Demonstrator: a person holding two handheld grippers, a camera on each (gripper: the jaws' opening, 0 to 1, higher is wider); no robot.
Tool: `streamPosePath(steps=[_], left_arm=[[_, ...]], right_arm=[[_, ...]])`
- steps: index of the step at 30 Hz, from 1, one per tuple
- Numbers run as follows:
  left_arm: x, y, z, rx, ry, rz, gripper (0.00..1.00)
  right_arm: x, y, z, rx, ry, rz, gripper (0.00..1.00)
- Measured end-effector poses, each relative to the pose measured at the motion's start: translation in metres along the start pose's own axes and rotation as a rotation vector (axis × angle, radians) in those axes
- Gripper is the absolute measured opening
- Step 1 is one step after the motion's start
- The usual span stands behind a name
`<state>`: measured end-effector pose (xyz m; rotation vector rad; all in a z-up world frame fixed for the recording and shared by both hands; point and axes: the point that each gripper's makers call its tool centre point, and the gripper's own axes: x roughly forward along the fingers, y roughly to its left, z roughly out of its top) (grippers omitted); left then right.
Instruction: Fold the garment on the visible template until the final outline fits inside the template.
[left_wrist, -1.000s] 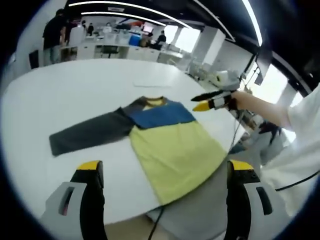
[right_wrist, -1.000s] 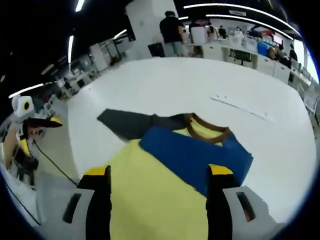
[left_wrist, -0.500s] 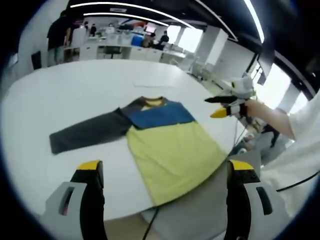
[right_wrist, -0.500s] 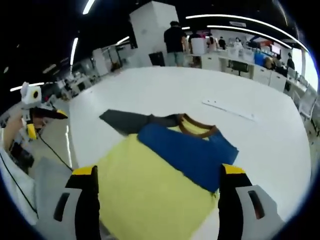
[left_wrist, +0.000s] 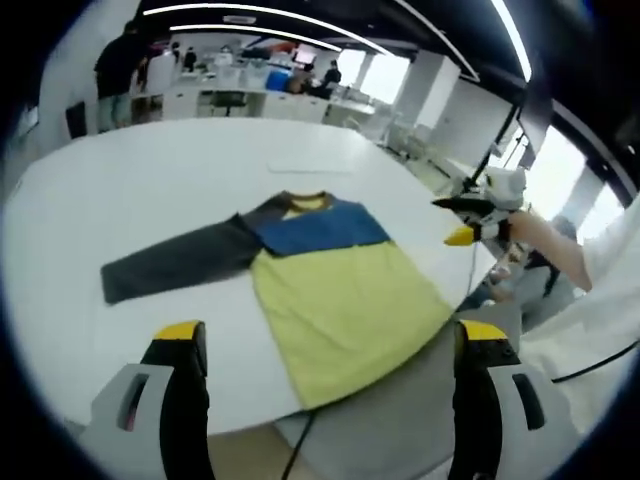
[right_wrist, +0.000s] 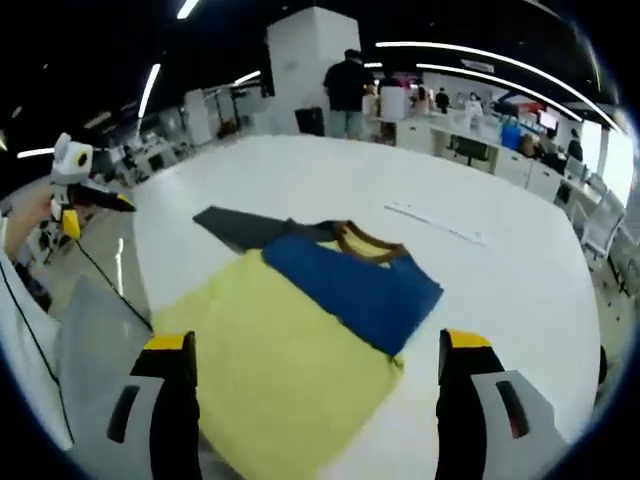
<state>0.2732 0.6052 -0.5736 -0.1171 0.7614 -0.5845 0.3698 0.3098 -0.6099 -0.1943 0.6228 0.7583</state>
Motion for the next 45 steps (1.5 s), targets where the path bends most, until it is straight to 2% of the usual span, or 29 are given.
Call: streamPosePath(steps=[6, 12, 20, 27, 35, 38, 45], left_arm=[[0.002, -0.001, 0.003, -0.001, -0.002, 0.008, 1.00], [0.006, -0.003, 0.004, 0.000, 0.002, 0.015, 1.00], [0.008, -0.002, 0.001, -0.012, 0.006, 0.043, 1.00], [0.008, -0.004, -0.002, -0.024, 0.009, 0.063, 1.00], [0.008, 0.001, 0.003, -0.013, 0.024, 0.049, 1.00], [0.004, 0.007, 0.006, -0.002, 0.032, 0.046, 1.00], [-0.004, 0.024, 0.011, 0.011, 0.023, 0.055, 1.00]], right_arm=[[-0.018, 0.002, -0.003, -0.020, -0.052, 0.025, 1.00], [-0.034, -0.009, -0.016, -0.039, -0.038, 0.000, 1.00], [-0.054, -0.023, -0.032, -0.004, -0.039, -0.018, 1.00], [-0.072, -0.028, -0.038, 0.004, -0.057, -0.016, 1.00], [-0.079, -0.032, -0.039, 0.036, -0.073, -0.044, 1.00], [-0.078, -0.032, -0.035, 0.075, -0.103, -0.044, 1.00], [-0.077, -0.029, -0.035, 0.099, -0.107, -0.063, 1.00]])
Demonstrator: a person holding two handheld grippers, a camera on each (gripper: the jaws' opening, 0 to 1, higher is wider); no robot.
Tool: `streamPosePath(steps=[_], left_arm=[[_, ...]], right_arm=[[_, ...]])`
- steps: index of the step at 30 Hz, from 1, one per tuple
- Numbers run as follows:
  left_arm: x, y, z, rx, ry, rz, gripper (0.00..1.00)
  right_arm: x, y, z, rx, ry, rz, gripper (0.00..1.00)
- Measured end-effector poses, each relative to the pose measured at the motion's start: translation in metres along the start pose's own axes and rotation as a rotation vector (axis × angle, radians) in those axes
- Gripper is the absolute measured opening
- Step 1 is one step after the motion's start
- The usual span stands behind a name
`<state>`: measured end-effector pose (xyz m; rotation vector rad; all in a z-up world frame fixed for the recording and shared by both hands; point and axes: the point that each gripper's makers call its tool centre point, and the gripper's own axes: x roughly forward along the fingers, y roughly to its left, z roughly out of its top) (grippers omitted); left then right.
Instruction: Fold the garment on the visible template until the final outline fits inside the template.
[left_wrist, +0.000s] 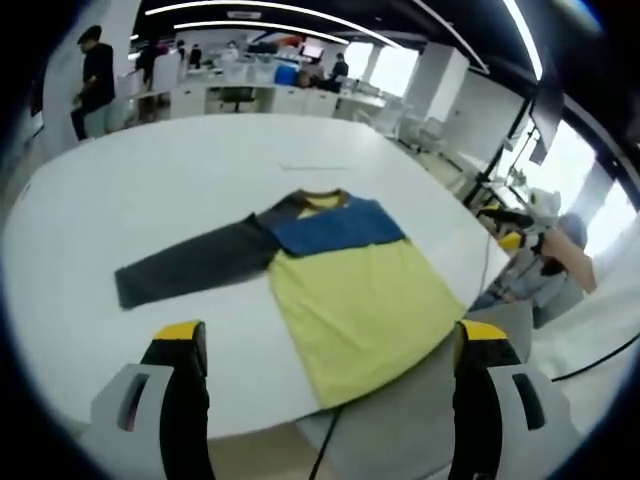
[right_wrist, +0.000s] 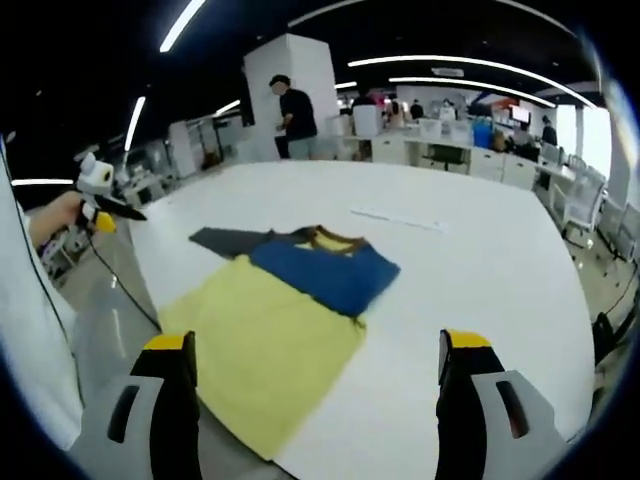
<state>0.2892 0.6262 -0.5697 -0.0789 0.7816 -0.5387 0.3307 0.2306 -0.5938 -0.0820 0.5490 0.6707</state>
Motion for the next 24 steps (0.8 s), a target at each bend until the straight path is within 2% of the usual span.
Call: streamPosePath(steps=[3, 5, 14, 18, 24], left_arm=[[-0.002, 0.007, 0.000, -0.012, 0.007, 0.005, 1.00], [-0.005, 0.010, 0.002, 0.008, 0.009, 0.003, 1.00], [-0.012, 0.042, 0.006, 0.006, -0.003, 0.028, 1.00], [-0.016, 0.051, 0.008, 0.006, -0.007, 0.035, 1.00], [-0.020, 0.074, 0.009, 0.012, -0.006, 0.058, 1.00]], right_arm=[[-0.001, -0.002, 0.002, 0.017, -0.002, -0.019, 1.00], [-0.001, -0.002, 0.004, 0.014, -0.007, -0.024, 1.00], [0.000, 0.002, 0.004, 0.042, -0.015, -0.055, 1.00], [-0.001, 0.003, 0.006, 0.084, -0.043, -0.060, 1.00], [0.000, 0.003, 0.002, 0.076, -0.027, -0.072, 1.00]])
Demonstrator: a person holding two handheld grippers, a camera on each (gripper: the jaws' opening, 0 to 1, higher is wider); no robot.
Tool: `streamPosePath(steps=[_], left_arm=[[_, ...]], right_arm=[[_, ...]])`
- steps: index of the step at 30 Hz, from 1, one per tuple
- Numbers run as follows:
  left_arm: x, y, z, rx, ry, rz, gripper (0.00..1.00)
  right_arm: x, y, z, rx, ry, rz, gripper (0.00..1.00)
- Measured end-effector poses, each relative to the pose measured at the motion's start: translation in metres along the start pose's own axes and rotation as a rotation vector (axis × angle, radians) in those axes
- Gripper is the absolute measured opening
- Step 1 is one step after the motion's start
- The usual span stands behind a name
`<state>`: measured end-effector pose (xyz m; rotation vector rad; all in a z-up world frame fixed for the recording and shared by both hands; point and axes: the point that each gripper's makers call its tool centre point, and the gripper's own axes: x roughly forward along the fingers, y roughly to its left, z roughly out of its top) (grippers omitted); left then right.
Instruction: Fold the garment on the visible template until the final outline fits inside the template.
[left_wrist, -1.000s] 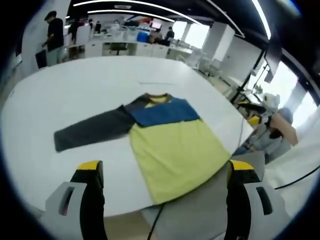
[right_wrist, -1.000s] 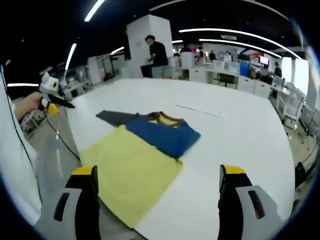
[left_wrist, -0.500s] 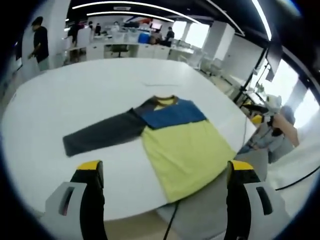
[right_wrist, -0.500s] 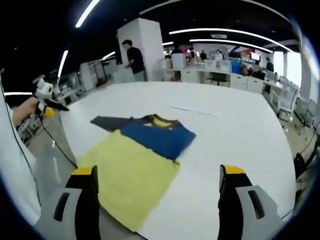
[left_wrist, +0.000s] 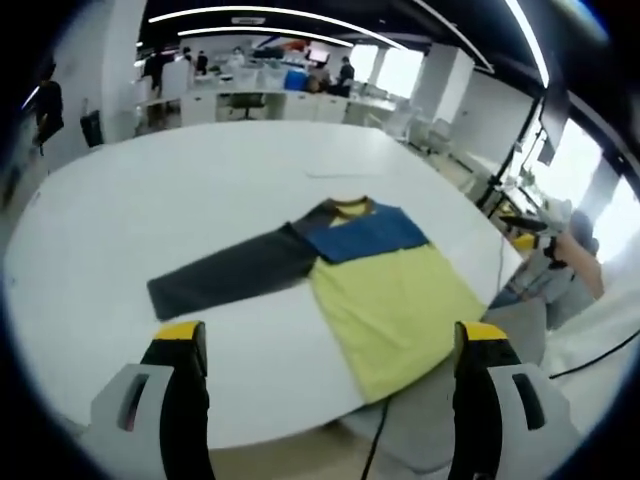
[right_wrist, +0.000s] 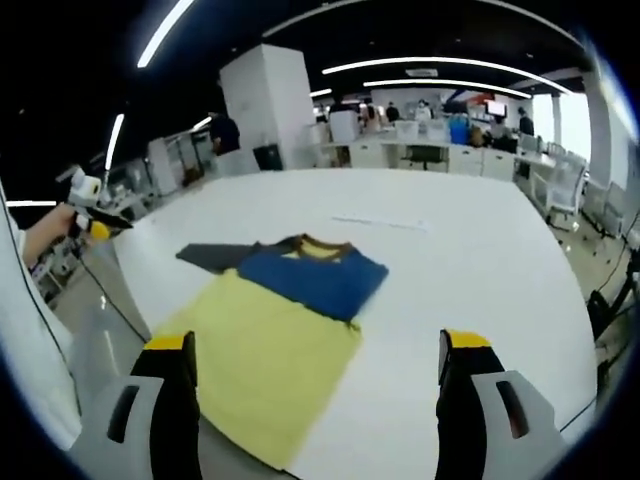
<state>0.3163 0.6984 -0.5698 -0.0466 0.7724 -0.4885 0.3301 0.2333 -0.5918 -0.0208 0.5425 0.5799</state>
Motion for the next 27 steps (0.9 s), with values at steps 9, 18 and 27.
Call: streamPosePath(steps=[9, 18, 27], left_arm=[[0.002, 0.032, 0.008, 0.018, 0.010, 0.021, 1.00], [0.016, 0.049, 0.016, -0.017, -0.012, -0.015, 0.99], [0.026, 0.073, 0.020, -0.054, -0.017, -0.003, 0.98]], right_arm=[[0.000, 0.000, 0.001, 0.033, -0.008, -0.013, 1.00], [-0.001, -0.003, -0.001, 0.043, 0.005, -0.027, 1.00], [0.006, -0.007, 0.003, 0.043, 0.011, -0.034, 1.00]])
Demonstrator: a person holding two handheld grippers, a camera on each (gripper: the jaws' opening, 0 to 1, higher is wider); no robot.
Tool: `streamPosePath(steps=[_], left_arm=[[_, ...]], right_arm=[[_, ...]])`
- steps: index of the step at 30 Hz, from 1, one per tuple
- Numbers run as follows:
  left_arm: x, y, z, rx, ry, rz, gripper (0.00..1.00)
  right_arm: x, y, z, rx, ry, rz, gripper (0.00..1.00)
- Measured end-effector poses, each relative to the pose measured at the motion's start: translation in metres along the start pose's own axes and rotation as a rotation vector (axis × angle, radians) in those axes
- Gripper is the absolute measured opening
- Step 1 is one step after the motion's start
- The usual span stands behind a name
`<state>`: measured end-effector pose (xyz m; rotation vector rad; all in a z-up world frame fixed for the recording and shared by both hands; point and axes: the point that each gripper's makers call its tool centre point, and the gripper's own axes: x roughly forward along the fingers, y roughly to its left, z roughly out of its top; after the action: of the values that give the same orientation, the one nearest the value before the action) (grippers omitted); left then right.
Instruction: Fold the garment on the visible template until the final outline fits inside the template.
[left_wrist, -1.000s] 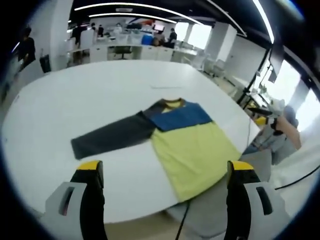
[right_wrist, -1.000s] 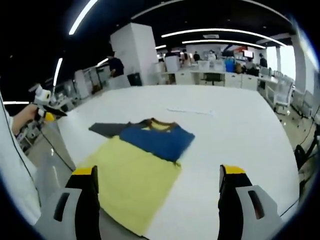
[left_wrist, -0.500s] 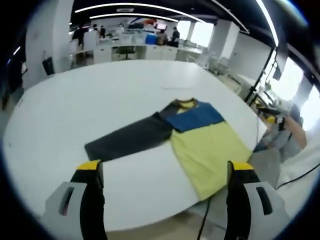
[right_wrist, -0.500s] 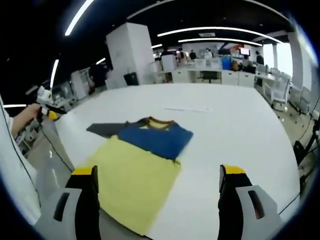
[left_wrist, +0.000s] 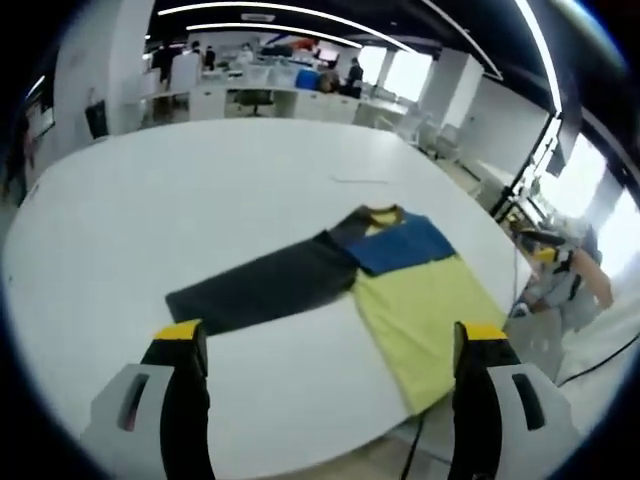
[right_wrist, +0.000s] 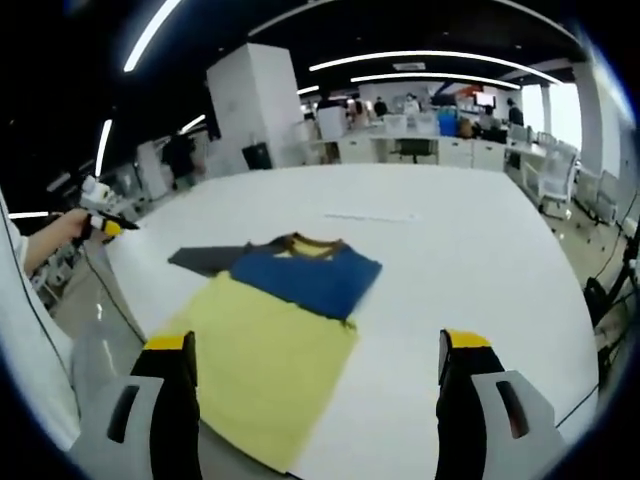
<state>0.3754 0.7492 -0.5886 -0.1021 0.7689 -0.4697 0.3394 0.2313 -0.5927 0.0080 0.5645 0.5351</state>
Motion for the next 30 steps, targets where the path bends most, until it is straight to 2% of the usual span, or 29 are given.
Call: streamPosePath(steps=[6, 15, 30], left_arm=[[0.007, 0.023, 0.000, -0.013, -0.011, 0.034, 0.93], [0.024, 0.054, -0.001, -0.041, -0.029, 0.070, 0.87], [0.052, 0.099, -0.011, -0.086, 0.000, 0.132, 0.77]], right_arm=[[0.007, 0.001, 0.003, -0.001, 0.006, 0.004, 1.00], [0.016, 0.000, -0.004, 0.021, 0.029, 0.000, 1.00], [0.029, -0.001, -0.003, 0.033, 0.047, -0.014, 1.00]])
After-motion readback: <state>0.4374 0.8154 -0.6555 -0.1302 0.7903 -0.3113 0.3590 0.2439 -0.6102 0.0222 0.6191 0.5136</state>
